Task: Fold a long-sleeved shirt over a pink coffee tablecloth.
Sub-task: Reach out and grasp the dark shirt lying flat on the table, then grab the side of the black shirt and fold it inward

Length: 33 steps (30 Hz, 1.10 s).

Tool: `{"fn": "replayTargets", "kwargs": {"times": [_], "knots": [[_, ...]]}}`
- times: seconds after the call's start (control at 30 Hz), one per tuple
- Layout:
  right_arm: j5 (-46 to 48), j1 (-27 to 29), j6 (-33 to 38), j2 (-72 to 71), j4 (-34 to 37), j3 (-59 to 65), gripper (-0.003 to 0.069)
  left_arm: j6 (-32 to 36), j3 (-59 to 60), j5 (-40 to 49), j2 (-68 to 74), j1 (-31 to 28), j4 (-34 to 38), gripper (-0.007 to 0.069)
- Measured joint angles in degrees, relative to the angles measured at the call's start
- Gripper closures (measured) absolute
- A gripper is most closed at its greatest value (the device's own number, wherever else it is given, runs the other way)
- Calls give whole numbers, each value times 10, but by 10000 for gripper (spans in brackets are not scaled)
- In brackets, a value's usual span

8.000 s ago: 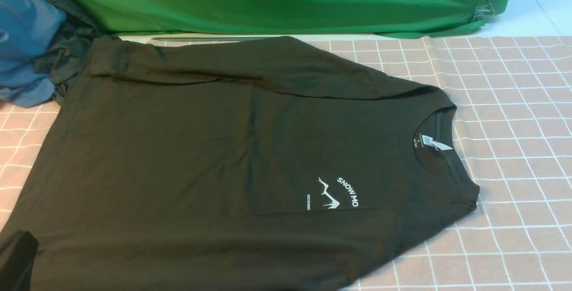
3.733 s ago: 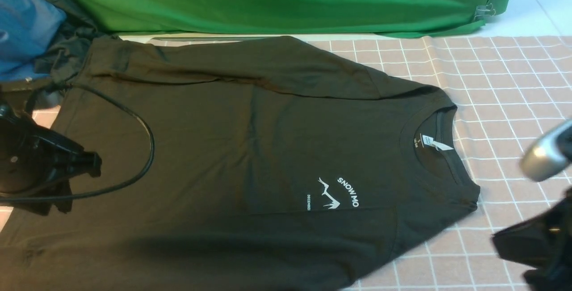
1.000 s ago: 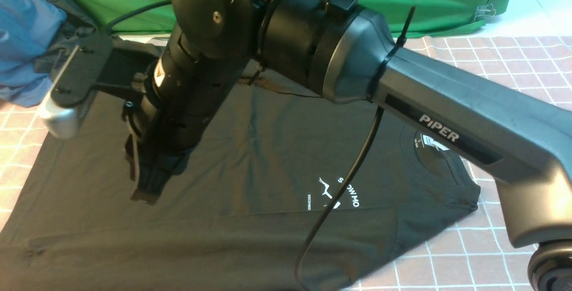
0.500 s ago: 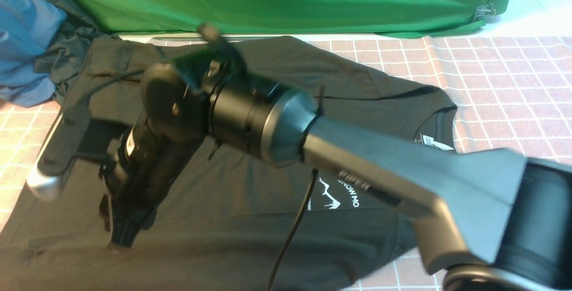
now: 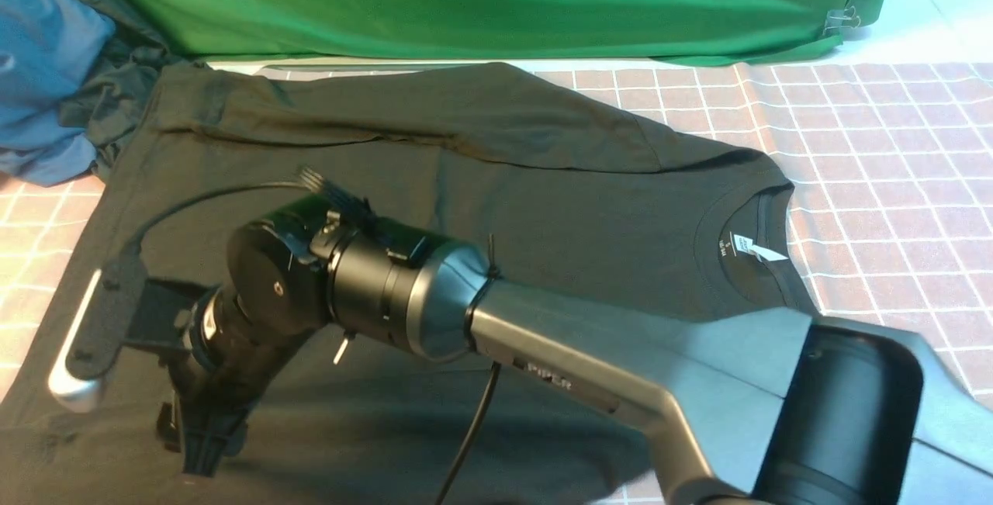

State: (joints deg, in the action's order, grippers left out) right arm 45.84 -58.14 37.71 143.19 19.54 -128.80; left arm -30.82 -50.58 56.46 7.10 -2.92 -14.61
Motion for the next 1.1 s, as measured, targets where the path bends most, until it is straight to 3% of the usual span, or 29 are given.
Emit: {"fn": "replayTargets", "kwargs": {"times": [0.2,0.3,0.4,0.47,0.5,1.1], "knots": [[0,0,0,19,-1,0,178,0,0,15,0,0,-8,610],[2,0,0,20,-1,0,226,0,0,16,0,0,-10,610],[4,0,0,20,1,-1,451,0,0,17,0,0,-12,610],[4,0,0,20,1,-1,569,0,0,17,0,0,-12,610],[4,0,0,20,0,-1,594,0,0,17,0,0,-12,610],[29,50,-64,-14,-31,-5,610,9,0,17,0,0,-19,610]]}}
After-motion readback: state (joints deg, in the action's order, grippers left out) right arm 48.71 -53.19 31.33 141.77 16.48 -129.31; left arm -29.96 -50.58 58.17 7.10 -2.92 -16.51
